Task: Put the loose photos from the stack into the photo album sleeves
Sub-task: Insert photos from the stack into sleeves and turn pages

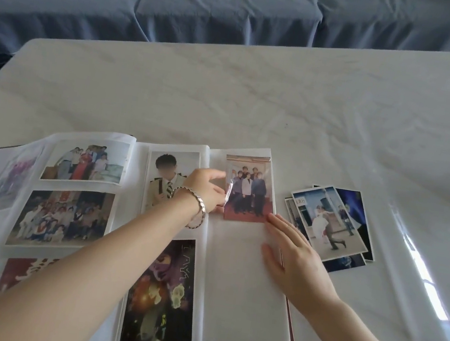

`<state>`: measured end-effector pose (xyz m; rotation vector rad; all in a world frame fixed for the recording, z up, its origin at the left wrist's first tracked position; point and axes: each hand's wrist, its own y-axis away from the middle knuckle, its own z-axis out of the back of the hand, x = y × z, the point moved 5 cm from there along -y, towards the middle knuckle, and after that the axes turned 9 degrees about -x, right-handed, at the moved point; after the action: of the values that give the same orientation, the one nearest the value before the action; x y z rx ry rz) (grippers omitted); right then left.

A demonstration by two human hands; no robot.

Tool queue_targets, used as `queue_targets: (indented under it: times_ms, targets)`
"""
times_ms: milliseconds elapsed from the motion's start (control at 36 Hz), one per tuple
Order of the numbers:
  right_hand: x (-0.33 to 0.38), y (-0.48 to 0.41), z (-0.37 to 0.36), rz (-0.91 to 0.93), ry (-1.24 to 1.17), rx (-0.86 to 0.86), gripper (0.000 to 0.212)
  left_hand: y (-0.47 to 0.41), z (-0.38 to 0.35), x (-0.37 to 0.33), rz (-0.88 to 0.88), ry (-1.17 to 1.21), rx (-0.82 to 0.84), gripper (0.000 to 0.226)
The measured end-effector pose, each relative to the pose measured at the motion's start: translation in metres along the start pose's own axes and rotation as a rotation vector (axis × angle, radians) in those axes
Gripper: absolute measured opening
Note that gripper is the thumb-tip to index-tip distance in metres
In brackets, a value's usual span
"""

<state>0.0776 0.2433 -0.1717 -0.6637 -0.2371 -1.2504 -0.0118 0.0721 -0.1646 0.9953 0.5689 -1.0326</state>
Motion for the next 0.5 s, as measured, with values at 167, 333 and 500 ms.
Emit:
queue_targets:
  times_ms: [167, 333, 500]
  targets:
    - [-0.001, 0.002, -0.001, 0.014, -0.022, -0.014, 0.035, 0.002, 0.006, 0.004, -0.015, 0.029, 0.037, 0.065]
    - [0.000, 0.001, 0.001, 0.010, -0.009, 0.015, 0.034, 0.001, 0.000, 0.006, -0.071, -0.059, -0.081, 0.047]
    - [-0.003, 0.002, 0.001, -0.024, -0.015, 0.074, 0.034, 0.000, -0.004, 0.004, -0.082, -0.074, -0.214, 0.027]
